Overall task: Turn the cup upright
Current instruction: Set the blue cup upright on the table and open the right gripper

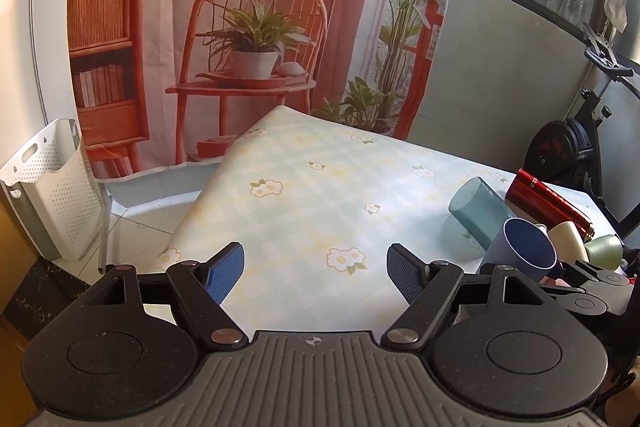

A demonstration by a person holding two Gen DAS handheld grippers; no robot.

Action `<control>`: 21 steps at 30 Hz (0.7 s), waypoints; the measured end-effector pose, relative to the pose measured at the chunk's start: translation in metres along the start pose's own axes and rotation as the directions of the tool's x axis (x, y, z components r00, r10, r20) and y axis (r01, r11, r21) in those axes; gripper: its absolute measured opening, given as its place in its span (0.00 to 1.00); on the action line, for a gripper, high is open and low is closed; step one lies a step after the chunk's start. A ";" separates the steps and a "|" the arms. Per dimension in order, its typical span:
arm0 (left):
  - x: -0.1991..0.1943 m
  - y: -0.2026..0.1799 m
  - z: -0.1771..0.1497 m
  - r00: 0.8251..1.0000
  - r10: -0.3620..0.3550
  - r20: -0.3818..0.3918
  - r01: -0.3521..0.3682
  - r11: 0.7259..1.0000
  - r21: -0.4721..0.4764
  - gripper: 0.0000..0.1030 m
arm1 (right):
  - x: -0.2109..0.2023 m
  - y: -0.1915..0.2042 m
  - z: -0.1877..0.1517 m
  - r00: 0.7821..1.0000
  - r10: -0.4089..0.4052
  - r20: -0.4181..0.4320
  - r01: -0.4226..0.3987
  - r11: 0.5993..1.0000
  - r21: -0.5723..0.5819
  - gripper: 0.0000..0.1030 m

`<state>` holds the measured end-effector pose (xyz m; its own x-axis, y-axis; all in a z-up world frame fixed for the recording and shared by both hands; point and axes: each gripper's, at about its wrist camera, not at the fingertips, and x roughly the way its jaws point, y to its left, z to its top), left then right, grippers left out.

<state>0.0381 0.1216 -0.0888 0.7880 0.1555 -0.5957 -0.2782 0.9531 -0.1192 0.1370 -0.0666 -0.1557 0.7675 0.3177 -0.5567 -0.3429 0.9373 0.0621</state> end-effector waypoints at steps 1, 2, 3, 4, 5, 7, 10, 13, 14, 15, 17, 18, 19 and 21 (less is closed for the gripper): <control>0.000 0.000 0.000 1.000 0.000 0.000 0.000 1.000 0.001 0.78 | 0.000 0.000 0.001 1.000 0.004 -0.001 -0.004 1.000 0.001 0.65; 0.000 0.000 0.000 1.000 0.000 0.000 0.000 1.000 0.000 0.78 | -0.001 -0.001 0.001 1.000 0.008 -0.001 -0.008 1.000 0.001 0.68; -0.001 0.000 0.000 1.000 0.000 0.001 0.000 1.000 0.001 0.78 | -0.002 -0.001 0.001 1.000 0.003 0.000 -0.003 1.000 -0.002 0.77; -0.002 -0.001 0.001 1.000 0.000 0.002 0.000 1.000 0.001 0.78 | -0.003 -0.001 0.001 1.000 -0.004 0.004 0.004 1.000 -0.004 0.81; -0.003 -0.001 0.001 1.000 -0.001 0.004 0.001 1.000 0.001 0.78 | -0.005 -0.002 0.001 1.000 -0.004 0.008 0.004 1.000 -0.005 0.85; -0.005 -0.002 0.003 1.000 -0.003 0.011 0.003 1.000 0.005 0.78 | -0.007 -0.002 0.002 1.000 -0.002 0.000 0.002 1.000 -0.003 0.86; -0.010 -0.004 0.006 1.000 -0.003 0.022 0.003 1.000 0.015 0.78 | -0.015 -0.005 0.001 1.000 -0.007 -0.010 0.007 1.000 0.008 0.86; -0.018 -0.007 0.010 0.999 -0.008 0.040 0.007 0.999 0.033 0.79 | -0.031 -0.010 0.002 1.000 -0.002 -0.011 0.002 0.999 0.032 0.90; -0.020 -0.009 0.012 0.999 -0.011 0.046 0.009 0.999 0.042 0.79 | -0.039 -0.012 0.003 1.000 -0.002 -0.010 0.002 0.999 0.040 0.92; -0.023 -0.011 0.014 0.999 -0.014 0.051 0.012 0.999 0.052 0.79 | -0.047 -0.015 0.005 1.000 -0.004 -0.007 0.004 0.999 0.049 0.95; -0.028 -0.014 0.018 0.998 -0.032 0.055 0.028 0.997 0.068 0.86 | -0.066 -0.022 0.010 1.000 -0.010 0.001 0.010 0.997 0.074 0.99; -0.031 -0.016 0.020 0.997 -0.045 0.061 0.040 0.996 0.075 0.86 | -0.076 -0.025 0.013 1.000 -0.012 0.003 0.012 0.996 0.086 1.00; -0.035 -0.020 0.022 0.996 -0.058 0.071 0.052 0.995 0.086 0.87 | -0.086 -0.028 0.017 1.000 -0.016 0.003 0.016 0.995 0.098 1.00; -0.042 -0.027 0.027 0.994 -0.075 0.086 0.065 0.992 0.112 0.91 | -0.108 -0.034 0.024 1.000 -0.017 0.015 0.015 0.992 0.121 1.00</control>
<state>0.0269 0.0964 -0.0394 0.8507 0.1057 -0.5149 -0.1631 0.9843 -0.0674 0.0787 -0.1292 -0.0780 0.7817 0.3036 -0.5449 -0.2629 0.9525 0.1535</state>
